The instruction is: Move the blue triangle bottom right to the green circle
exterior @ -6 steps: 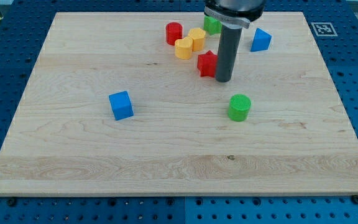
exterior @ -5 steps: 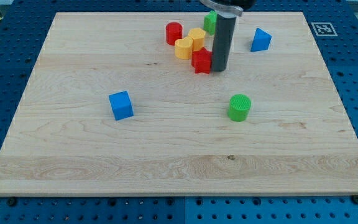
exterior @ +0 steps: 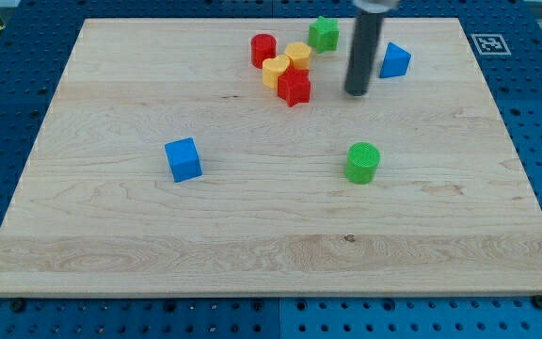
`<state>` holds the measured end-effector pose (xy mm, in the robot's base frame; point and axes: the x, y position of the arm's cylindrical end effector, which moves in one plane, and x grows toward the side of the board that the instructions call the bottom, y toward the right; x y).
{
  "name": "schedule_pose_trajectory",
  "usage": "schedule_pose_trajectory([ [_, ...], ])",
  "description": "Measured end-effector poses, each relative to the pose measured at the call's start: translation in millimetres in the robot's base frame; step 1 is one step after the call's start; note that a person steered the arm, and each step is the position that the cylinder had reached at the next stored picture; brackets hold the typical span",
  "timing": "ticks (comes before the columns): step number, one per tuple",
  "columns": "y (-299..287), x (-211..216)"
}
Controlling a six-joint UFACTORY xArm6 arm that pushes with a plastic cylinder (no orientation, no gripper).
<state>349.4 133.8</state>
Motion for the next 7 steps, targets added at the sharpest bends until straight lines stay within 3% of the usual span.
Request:
schedule_pose_trajectory([
  [1, 4.0, 0.0],
  [3, 75.2, 0.0],
  [4, 75.2, -34.6],
  [7, 48.6, -66.9],
])
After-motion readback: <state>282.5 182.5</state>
